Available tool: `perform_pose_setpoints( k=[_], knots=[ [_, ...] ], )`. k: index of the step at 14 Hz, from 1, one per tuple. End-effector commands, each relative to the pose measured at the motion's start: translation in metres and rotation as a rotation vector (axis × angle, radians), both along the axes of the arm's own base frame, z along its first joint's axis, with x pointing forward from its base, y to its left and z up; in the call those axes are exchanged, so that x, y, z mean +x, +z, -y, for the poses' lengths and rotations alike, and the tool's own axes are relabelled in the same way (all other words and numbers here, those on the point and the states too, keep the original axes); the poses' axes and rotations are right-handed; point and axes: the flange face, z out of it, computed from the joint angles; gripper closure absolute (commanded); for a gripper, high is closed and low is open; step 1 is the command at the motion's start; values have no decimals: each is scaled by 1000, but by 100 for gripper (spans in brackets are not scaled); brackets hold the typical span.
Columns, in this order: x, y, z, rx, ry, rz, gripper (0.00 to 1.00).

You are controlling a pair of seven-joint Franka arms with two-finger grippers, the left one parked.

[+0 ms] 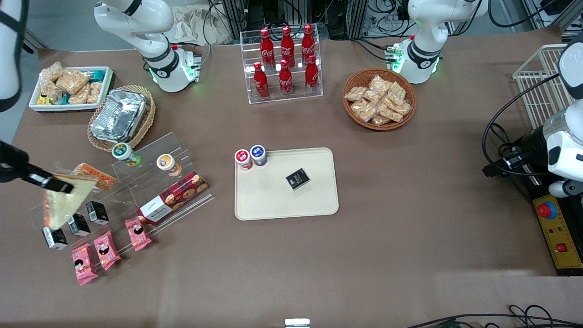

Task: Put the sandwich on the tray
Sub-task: 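Carry the sandwich over the white tray with the right gripper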

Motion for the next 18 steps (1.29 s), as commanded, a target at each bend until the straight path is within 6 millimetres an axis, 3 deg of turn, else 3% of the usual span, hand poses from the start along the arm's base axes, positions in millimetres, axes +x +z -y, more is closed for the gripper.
perform_pose_setpoints(
  k=[1, 3, 6, 9, 11, 13, 16, 18],
  knots=[
    [-1, 12, -63, -21, 219, 22, 62],
    [-4, 12, -109, -28, 436, 48, 62],
    [-18, 13, -215, -53, 777, 136, 62],
    [-38, -10, -306, -135, 1075, 159, 62],
    [-64, -45, -378, -211, 1225, 127, 62],
    [-86, -98, -442, -281, 1356, 97, 62],
    [-86, -168, -484, -290, 1434, 124, 62],
    [-83, -202, -495, -295, 1516, 148, 62]
  ],
)
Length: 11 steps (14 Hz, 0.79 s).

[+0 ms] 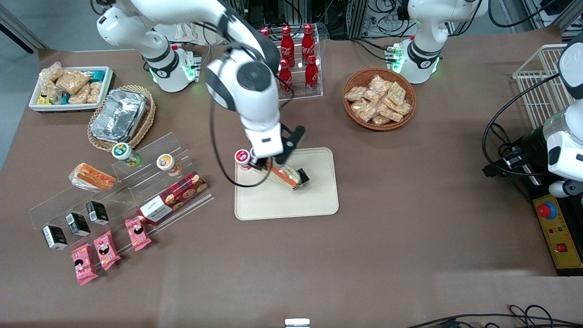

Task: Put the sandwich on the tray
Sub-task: 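Carry the sandwich over the white tray with the right gripper, then lower the sandwich onto the white tray and open the right gripper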

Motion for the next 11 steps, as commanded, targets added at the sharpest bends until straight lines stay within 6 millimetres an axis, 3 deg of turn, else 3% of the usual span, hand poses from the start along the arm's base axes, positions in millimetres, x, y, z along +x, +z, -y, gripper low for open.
perform_pose_setpoints(
  k=[1, 8, 11],
  knots=[
    [18, -31, -3, -10, 103, 34, 62],
    [40, -84, 9, -61, 293, 71, 61],
    [38, -111, 7, -91, 320, 68, 52]
  ],
)
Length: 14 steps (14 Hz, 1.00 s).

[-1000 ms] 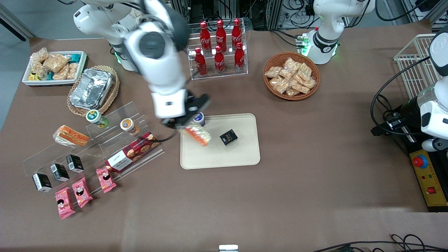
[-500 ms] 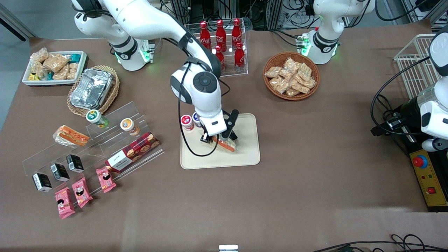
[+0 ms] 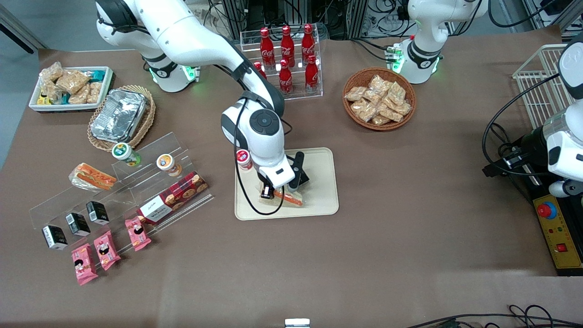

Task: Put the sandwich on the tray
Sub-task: 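Lower the sandwich onto the white tray and open the right gripper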

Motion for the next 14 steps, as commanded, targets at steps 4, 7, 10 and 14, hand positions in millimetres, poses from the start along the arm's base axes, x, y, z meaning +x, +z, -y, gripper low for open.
perform_pose_setpoints(
  k=[4, 7, 10, 14],
  knots=[
    [4, -18, -3, -10, 28, 14, 47],
    [6, 6, 1, 23, -12, 10, 0],
    [1, 57, 12, 103, -326, -71, 0],
    [11, 130, 48, 155, -503, -57, 0]
  ],
)
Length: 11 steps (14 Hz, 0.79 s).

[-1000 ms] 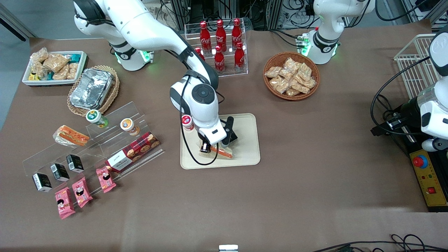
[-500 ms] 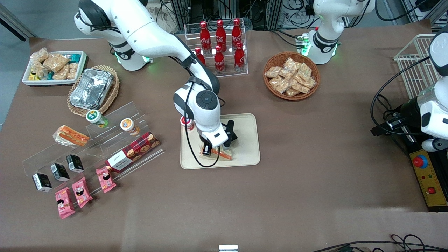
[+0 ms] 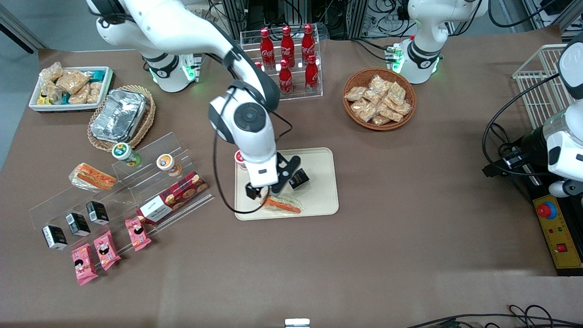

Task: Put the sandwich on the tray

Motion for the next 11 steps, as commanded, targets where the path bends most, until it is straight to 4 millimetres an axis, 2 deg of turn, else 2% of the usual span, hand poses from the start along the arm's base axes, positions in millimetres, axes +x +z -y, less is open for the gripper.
perform_pose_setpoints(
  k=[1, 3, 6, 8, 11],
  knots=[
    [7, 41, 29, 43, -86, 4, 0],
    [24, 70, 70, 56, -141, 20, 0],
    [25, 122, 112, 70, -206, 33, 0],
    [25, 159, 152, 71, -259, 30, 0],
    [26, 185, 202, 83, -348, -8, 0]
  ],
)
